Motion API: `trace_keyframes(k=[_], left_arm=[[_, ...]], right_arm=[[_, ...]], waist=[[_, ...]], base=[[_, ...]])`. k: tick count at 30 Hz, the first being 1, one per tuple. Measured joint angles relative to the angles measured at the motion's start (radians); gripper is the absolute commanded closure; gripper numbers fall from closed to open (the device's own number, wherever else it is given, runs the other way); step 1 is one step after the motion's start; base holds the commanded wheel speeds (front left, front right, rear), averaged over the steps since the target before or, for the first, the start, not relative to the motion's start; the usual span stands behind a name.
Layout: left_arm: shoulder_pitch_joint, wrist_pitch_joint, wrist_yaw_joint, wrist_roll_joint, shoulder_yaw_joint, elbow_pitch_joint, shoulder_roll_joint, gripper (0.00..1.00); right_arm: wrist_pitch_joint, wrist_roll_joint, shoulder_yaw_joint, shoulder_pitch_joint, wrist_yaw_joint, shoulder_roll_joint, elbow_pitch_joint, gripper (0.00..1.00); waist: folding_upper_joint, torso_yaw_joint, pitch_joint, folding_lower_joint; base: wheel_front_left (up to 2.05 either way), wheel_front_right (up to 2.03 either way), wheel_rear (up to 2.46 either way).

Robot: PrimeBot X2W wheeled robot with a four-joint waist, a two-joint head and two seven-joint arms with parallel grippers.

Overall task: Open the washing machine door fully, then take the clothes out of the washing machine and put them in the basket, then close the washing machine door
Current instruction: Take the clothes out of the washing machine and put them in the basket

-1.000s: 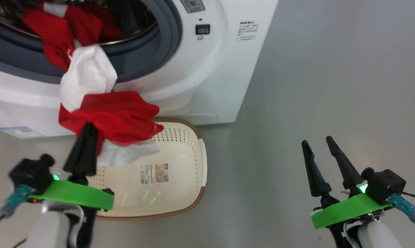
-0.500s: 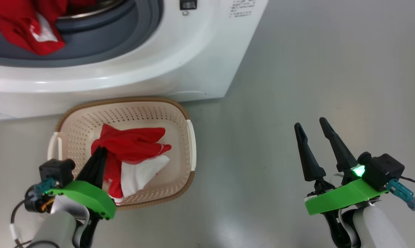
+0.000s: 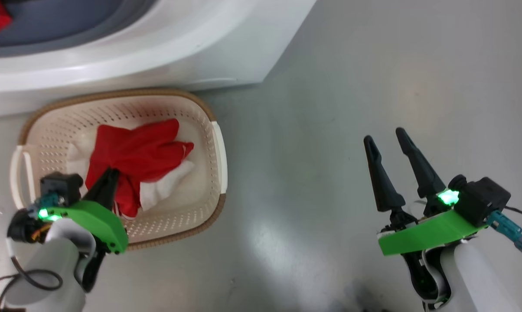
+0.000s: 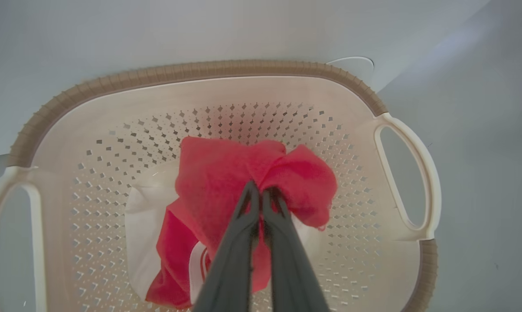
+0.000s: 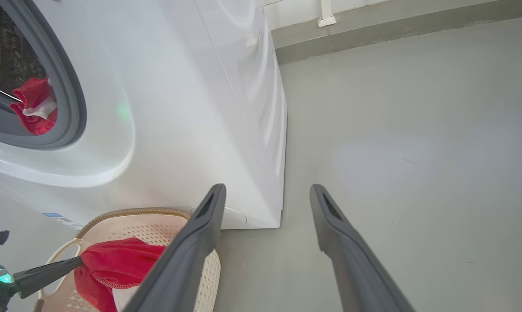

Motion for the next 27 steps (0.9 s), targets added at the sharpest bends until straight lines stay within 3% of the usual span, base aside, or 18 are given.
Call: trace_keyframes(k=[15,16,18,19,20,27], left_arm=[[-0.139,0.000,0.000,-0.098,-0.119,0.092,0.044,1.00],[-0.142,0.000,0.000,-0.102,-0.121,0.094,0.044,0.96],[-0.144,0.000,0.000,-0.115,-0.126,0.099,0.045,0.56],[-0.144,0.000,0.000,-0.121,-0.128,0.100,0.046,0.16],[-0.144,0.000,0.000,-0.126,-0.129,0.100,0.046,0.00],[-0.144,0.000,0.000,-0.142,-0.133,0.101,0.046,0.00]], right_arm=[[0.000,0.001,0.014,-0.054,0.000,0.000,-0.043,0.00],[0.000,0.001,0.014,-0.054,0.000,0.000,-0.044,0.00],[0.000,0.001,0.012,-0.055,0.000,0.000,-0.044,0.00],[0.000,0.001,0.010,-0.055,0.000,0.000,-0.044,0.00],[0.000,0.001,0.007,-0.055,0.000,0.000,-0.043,0.00],[0.000,0.000,-0.001,-0.055,0.000,0.000,-0.035,0.00]], waist=[[0.0000,-0.024,0.147,0.0000],[0.0000,-0.024,0.152,0.0000],[0.0000,-0.024,0.157,0.0000],[0.0000,-0.022,0.157,0.0000],[0.0000,-0.021,0.156,0.0000],[0.0000,-0.011,0.137,0.0000]], base=[[0.00,0.00,0.00],[0.00,0.00,0.00],[0.00,0.00,0.00],[0.00,0.00,0.00],[0.00,0.00,0.00],[0.00,0.00,0.00]])
